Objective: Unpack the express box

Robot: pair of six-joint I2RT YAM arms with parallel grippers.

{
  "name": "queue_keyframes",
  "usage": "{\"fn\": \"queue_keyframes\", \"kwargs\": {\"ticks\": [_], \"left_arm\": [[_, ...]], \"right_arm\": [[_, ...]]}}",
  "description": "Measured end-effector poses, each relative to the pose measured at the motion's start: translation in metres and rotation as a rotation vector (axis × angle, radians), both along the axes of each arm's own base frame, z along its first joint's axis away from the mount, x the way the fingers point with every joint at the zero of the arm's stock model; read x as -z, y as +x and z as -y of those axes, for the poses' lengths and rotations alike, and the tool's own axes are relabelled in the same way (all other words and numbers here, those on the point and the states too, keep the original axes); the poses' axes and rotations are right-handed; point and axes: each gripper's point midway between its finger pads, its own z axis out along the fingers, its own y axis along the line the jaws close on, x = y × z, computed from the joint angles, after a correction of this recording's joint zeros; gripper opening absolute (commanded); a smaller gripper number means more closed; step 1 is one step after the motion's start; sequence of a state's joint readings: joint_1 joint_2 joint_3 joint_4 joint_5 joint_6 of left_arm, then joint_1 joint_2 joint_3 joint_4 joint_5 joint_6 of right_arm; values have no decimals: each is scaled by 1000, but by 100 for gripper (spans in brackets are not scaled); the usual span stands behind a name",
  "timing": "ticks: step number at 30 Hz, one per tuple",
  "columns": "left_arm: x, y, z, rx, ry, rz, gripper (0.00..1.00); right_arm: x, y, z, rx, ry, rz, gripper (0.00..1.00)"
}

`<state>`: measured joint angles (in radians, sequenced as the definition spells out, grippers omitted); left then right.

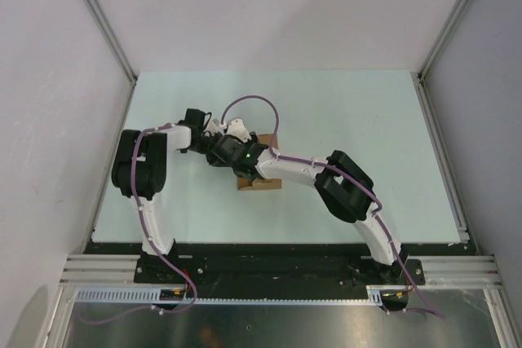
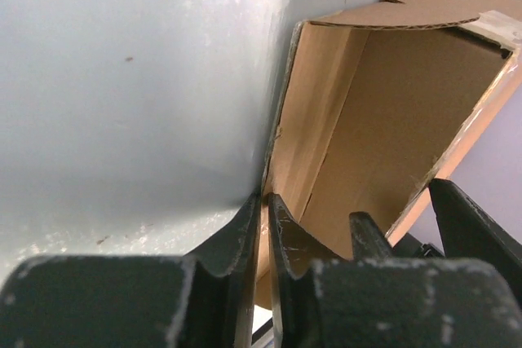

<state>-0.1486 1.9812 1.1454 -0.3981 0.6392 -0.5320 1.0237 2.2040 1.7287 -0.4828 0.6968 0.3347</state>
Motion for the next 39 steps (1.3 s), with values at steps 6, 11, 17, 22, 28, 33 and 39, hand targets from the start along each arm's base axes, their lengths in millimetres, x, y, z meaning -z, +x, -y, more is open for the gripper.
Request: {"fn": "queue_keyframes", "kwargs": {"ticks": [6, 11, 17, 22, 28, 33, 39], "left_arm": [[0, -3, 1, -20, -36, -35, 15], [1, -6, 3, -27, -54, -58, 15], [1, -9, 3, -36, -65, -76, 16], [1, -9, 3, -37, -66, -79, 16], [1, -9, 3, -42, -75, -88, 16], [0, -9, 4, -35, -81, -84, 18], [-5, -8, 7, -7, -82, -46, 18]], "right_arm": [[1, 2, 11, 8, -96, 43, 60], [-2, 3, 18, 18, -163, 87, 61], [-4, 3, 26, 35, -197, 105, 59], [-9, 7, 50, 68, -226, 99, 57], [-36, 17, 76, 122, -177, 98, 56], [-46, 23, 87, 136, -116, 77, 56], [-40, 21, 83, 118, -89, 43, 67]]}}
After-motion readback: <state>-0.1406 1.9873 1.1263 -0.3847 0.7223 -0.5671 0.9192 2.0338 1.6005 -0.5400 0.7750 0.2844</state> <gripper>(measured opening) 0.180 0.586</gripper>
